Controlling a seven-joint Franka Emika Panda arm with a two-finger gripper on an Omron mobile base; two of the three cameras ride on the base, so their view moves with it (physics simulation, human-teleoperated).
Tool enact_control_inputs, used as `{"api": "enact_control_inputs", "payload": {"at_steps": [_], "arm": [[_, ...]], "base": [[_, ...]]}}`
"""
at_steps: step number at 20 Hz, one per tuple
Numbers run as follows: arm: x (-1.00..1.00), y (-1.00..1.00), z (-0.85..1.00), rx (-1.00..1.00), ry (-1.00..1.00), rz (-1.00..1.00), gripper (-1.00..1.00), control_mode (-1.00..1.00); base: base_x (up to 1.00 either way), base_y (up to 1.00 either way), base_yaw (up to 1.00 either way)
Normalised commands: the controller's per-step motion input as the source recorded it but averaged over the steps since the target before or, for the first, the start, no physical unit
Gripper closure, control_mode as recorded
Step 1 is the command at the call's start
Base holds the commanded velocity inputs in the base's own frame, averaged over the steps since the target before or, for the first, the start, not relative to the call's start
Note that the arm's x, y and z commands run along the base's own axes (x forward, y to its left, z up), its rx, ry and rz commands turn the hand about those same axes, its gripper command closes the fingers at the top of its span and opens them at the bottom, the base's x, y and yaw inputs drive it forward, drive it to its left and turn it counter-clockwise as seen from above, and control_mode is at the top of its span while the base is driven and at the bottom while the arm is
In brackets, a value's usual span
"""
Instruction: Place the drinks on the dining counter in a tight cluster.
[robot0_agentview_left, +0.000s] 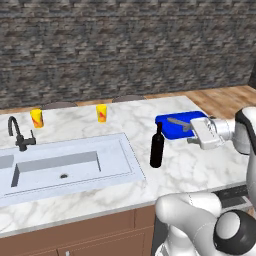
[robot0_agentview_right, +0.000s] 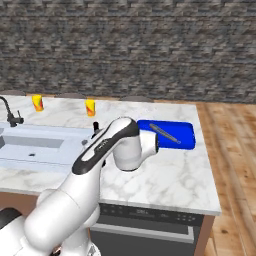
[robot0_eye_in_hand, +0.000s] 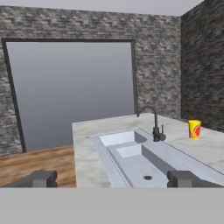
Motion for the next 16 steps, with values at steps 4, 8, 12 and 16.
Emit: {"api": "enact_control_inputs", "payload": {"at_steps": [4, 8, 12, 16], "arm": [[0.00, 0.00, 0.00, 0.00, 0.00, 0.00, -1.00, 1.00], [0.00, 0.00, 0.00, 0.00, 0.00, 0.00, -1.00, 1.00], [0.00, 0.00, 0.00, 0.00, 0.00, 0.00, -1.00, 1.00], [0.00, 0.00, 0.00, 0.00, 0.00, 0.00, -1.00, 1.00]], "base": [[-0.13, 0.01, 0.02], [-0.48, 0.05, 0.05], [-0.69, 0.02, 0.09], [-0.64, 0.07, 0.38]]}}
